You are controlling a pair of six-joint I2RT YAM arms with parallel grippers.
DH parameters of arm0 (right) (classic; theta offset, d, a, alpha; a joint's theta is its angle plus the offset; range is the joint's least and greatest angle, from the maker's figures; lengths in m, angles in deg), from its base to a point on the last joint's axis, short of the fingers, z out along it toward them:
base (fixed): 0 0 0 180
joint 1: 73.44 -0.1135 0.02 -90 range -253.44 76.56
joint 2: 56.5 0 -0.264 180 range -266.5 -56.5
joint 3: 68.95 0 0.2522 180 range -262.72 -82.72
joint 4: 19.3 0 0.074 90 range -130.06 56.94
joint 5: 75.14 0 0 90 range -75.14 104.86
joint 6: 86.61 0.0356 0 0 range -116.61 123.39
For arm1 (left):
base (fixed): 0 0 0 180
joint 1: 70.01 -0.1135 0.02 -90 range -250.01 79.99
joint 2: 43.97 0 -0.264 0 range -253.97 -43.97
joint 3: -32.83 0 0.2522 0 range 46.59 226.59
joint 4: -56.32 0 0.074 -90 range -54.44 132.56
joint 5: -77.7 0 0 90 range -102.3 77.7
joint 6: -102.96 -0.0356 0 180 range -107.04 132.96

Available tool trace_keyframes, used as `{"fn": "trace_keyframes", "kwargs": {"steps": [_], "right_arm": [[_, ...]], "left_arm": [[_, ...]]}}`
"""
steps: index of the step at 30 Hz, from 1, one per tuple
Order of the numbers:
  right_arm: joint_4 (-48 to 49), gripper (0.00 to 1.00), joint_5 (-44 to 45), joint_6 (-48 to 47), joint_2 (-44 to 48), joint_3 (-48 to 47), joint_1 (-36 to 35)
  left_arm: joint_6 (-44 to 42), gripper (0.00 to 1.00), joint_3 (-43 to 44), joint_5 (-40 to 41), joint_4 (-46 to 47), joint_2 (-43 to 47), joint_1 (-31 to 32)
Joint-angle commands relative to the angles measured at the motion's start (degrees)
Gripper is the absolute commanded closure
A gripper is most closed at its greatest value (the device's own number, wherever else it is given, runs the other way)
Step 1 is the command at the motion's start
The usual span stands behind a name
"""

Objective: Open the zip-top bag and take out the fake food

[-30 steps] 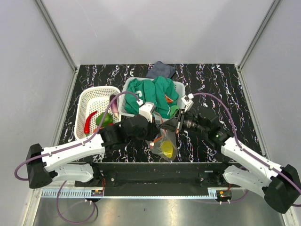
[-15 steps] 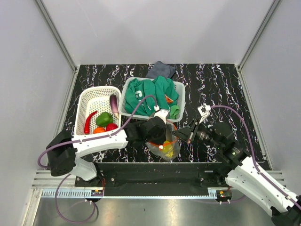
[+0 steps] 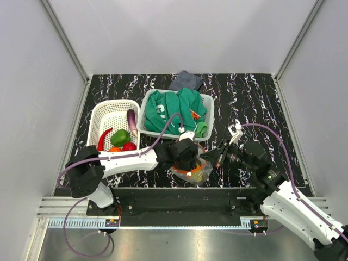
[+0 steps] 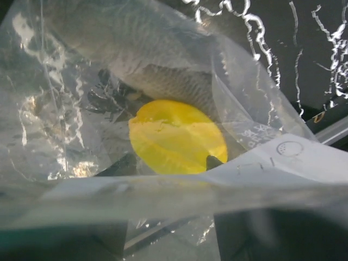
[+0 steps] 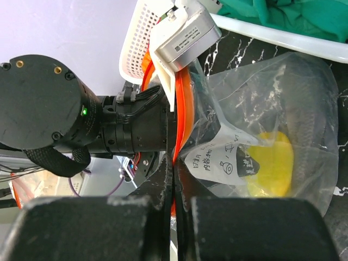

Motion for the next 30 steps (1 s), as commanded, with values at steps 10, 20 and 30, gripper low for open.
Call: {"fn": "trace_keyframes", "kwargs": {"steps": [10, 20, 30], "right_arm": [[0.6, 1.00, 0.9, -1.7, -0.8, -0.6, -0.5], [-0.2, 1.00, 1.0, -1.6, -0.6, -0.8, -0.5], [-0.6, 1.00, 1.4, -3.1, -2.4, -2.0, -0.5]], "left_arm": [[5.1, 0.35, -0.4, 0.5, 2.5, -3.7, 0.6], [2.9, 0.46, -4.2, 2.9, 11.3, -3.6, 0.4], [-1.1, 0.82, -4.1, 4.5, 9.4, 1.8, 1.0]]}}
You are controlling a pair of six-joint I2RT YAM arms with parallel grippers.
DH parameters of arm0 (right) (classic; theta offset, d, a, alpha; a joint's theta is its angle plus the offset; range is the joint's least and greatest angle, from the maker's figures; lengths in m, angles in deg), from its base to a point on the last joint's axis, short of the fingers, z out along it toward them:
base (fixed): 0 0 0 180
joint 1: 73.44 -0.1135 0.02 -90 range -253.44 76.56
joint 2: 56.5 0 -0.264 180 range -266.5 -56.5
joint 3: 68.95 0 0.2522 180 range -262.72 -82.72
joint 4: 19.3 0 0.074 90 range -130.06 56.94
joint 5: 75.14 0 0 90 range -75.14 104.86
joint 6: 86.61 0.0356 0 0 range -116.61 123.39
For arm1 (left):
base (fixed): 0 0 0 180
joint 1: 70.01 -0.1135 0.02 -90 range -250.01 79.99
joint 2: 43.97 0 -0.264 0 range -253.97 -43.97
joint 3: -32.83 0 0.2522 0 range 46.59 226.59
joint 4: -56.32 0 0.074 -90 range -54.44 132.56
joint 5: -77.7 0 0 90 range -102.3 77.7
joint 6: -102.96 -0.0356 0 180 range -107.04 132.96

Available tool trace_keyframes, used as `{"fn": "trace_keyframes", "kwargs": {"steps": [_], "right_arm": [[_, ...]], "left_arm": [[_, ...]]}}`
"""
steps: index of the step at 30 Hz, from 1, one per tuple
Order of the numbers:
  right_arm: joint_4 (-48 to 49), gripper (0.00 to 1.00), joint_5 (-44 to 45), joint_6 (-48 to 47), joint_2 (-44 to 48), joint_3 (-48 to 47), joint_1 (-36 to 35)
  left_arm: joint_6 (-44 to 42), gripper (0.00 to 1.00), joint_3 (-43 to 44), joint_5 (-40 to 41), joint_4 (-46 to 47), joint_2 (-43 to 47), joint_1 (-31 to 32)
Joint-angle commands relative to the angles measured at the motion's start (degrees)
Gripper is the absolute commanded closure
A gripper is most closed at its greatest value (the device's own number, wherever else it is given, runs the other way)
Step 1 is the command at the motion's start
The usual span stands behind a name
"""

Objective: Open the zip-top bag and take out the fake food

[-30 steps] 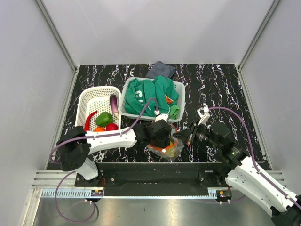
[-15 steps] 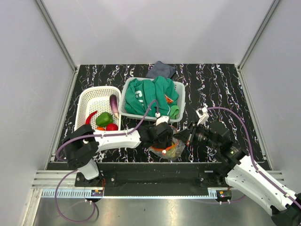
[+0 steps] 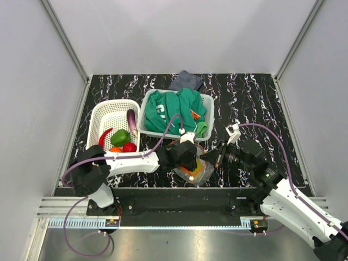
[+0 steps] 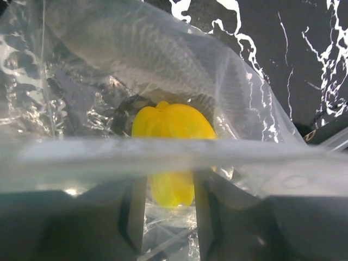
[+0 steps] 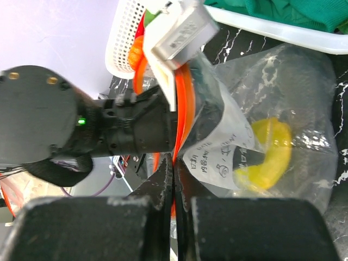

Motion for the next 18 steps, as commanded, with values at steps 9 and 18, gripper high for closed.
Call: {"fn": "trace_keyframes", "kwargs": {"steps": [9, 18], "right_arm": [[-0.4, 1.00, 2.6, -3.7, -1.2, -3.5, -0.5], [-3.1, 1.00, 5.2, -7.0, -2.8, -7.4, -0.5]], "left_arm": [[-9.8, 0.97, 1.7, 8.7, -6.6, 13.3, 2.1], [-20.6, 1.00, 2.4, 6.2, -6.5, 21.7, 2.3]]}}
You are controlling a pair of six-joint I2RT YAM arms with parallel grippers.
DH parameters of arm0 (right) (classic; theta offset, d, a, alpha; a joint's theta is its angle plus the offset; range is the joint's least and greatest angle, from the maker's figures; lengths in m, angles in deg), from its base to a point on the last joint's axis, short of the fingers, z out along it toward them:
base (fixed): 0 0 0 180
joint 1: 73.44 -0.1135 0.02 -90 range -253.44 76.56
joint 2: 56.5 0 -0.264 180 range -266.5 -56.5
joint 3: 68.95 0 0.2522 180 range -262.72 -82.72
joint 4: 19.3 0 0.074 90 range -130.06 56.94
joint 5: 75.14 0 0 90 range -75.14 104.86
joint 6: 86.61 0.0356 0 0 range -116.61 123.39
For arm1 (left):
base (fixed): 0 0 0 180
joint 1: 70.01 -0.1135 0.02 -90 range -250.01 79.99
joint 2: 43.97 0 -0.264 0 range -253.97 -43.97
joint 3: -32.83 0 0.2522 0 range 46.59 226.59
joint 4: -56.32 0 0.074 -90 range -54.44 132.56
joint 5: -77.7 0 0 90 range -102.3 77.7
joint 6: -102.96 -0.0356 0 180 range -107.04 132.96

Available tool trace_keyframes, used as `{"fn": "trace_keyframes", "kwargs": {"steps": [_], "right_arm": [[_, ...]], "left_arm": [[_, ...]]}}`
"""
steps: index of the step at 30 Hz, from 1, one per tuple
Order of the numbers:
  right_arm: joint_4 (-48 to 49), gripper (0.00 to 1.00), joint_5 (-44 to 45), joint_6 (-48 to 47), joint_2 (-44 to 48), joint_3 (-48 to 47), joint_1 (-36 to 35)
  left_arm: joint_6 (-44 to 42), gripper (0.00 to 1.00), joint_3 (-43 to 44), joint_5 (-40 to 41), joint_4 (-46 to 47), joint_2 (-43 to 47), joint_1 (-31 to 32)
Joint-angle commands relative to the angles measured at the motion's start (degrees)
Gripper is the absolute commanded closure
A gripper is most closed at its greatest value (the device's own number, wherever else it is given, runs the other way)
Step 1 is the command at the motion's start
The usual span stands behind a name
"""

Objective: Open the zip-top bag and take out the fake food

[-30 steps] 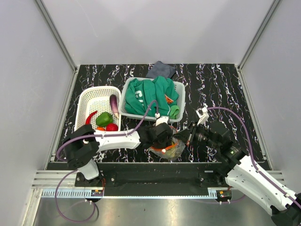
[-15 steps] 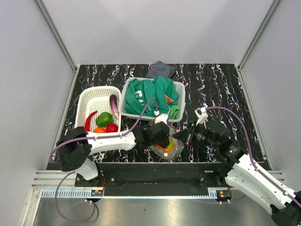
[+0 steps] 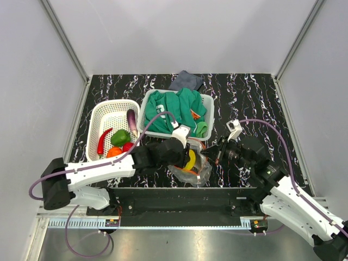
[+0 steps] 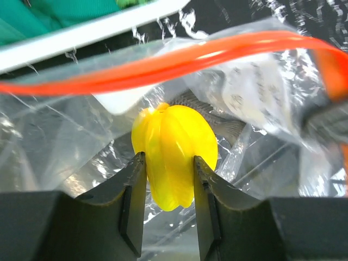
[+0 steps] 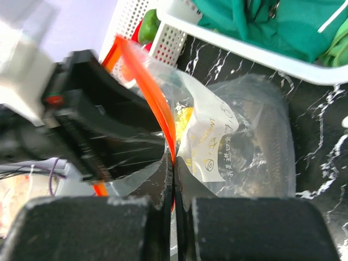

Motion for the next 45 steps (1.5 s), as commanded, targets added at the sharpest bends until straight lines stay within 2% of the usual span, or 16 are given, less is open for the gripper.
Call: {"fn": "trace_keyframes", "kwargs": {"steps": [1, 9, 13, 17, 20, 23, 26, 27, 30, 31, 33, 34, 39, 40, 45], "right_arm": [[-1.1, 1.00, 2.7, -3.1, -0.8, -3.4, -0.5], [-0.8, 1.00, -0.1, -3.1, -3.6, -4.9, -0.4], [-0.7, 1.00, 0.5, -3.1, -2.7, -4.5, -0.4], [-0.6, 1.00, -0.5, -2.9, -3.6, -3.9, -0.5], [0.4, 1.00, -1.7, -2.3, -4.2, -3.5, -0.5], [1.1, 1.00, -2.2, -1.7, -3.8, -3.3, -0.5], [1.0, 1.00, -1.7, -1.6, -2.9, -3.1, -0.5], [1.0, 1.00, -1.5, -1.6, -2.6, -2.9, -0.5], [0.9, 1.00, -1.7, -1.6, -2.1, -2.9, -0.5], [1.0, 1.00, -1.7, -1.7, -2.3, -2.8, -0.5], [1.0, 1.00, -1.5, -1.7, -2.3, -2.9, -0.4], [1.0, 1.00, -1.5, -1.7, -2.4, -2.8, -0.5], [0.9, 1.00, -1.7, -1.9, -2.2, -2.9, -0.4], [0.6, 1.00, -1.7, -2.0, -2.2, -3.0, -0.4], [0.4, 1.00, -1.6, -1.9, -1.5, -3.0, -0.5]], "left_arm": [[-8.5, 1.00, 2.4, -0.6, 2.4, 5.6, 0.4], [-17.8, 1.00, 3.6, -15.8, 7.3, 8.9, 0.3], [-16.8, 1.00, 2.4, -12.5, 10.2, 12.7, 0.3], [-17.0, 1.00, 0.6, -10.7, 18.0, 18.5, 0.3], [-18.9, 1.00, 2.4, -10.0, 19.0, 20.3, 0.3], [-19.5, 1.00, 6.6, -5.3, 15.0, 20.7, 0.3], [-18.4, 1.00, 9.4, 7.4, 8.3, 22.3, 0.1], [-17.9, 1.00, 9.7, 15.2, 6.5, 22.9, -0.1], [-14.8, 1.00, 9.8, 23.3, -2.6, 25.1, -4.8], [-13.7, 1.00, 9.6, 23.7, -7.1, 25.7, -9.5], [-10.5, 1.00, 8.0, 23.1, -11.0, 27.3, -15.0], [-8.2, 1.00, 7.4, 23.1, -14.5, 27.8, -20.4], [-3.0, 1.00, 0.2, 23.7, -19.5, 30.3, -35.1], [-1.7, 0.99, -1.1, 22.6, -19.6, 30.2, -40.0], [3.3, 0.95, -6.2, 15.9, -18.3, 26.9, -52.5]]}}
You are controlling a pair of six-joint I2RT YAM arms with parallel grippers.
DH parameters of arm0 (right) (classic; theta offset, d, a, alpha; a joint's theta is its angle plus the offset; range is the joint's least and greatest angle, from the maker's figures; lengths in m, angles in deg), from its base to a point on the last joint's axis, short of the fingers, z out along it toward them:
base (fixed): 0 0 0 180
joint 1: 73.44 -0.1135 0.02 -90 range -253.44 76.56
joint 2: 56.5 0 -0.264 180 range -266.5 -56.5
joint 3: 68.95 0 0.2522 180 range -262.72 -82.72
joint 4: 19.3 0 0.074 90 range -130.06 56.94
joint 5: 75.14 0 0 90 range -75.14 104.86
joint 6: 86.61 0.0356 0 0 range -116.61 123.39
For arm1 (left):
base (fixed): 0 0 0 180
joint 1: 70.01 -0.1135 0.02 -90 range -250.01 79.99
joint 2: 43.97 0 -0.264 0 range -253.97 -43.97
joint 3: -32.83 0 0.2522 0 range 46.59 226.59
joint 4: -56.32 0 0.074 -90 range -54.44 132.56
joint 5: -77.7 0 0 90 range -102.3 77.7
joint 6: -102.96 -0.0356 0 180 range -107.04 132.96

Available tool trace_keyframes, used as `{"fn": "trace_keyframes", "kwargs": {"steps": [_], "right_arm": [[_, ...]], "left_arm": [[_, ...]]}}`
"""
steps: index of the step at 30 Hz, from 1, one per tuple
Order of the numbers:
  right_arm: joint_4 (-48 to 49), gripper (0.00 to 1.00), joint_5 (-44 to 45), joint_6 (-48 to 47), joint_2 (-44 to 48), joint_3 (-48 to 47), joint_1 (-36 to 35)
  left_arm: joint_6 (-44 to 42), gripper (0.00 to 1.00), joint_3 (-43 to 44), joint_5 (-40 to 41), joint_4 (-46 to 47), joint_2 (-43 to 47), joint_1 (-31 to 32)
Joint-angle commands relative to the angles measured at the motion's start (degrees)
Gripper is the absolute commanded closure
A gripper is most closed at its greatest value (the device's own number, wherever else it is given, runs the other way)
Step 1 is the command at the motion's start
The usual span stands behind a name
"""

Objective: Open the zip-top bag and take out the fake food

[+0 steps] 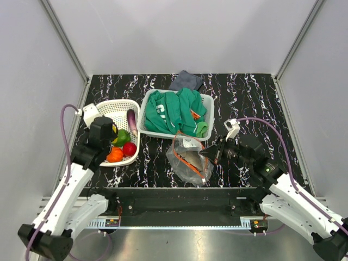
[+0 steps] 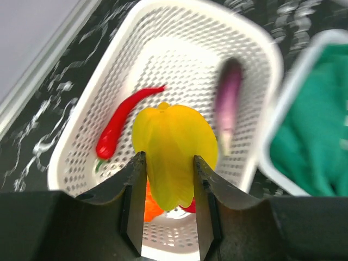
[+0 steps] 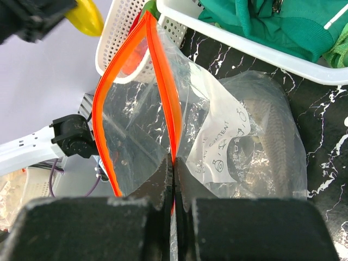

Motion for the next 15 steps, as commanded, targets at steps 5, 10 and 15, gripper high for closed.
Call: {"fn": "trace_keyframes", "kwargs": {"steps": [5, 10, 15], "right_arm": [[0.6, 1.00, -0.2, -0.1, 1.8, -0.8, -0.5], [0.1, 1.00, -0.1, -0.2, 2.5, -0.9, -0.5], [0.2, 1.00, -0.4, -0.9, 0.9, -1.7, -0.4]], "left_arm": [[8.3, 0.37, -4.0, -7.6, 1.9, -5.8, -10.9], [7.2, 0.07, -2.3, -13.3, 1.8, -6.2, -11.3], [0.2, 0.30, -1.6, -40.0, 10.5, -2.3, -11.0]]}}
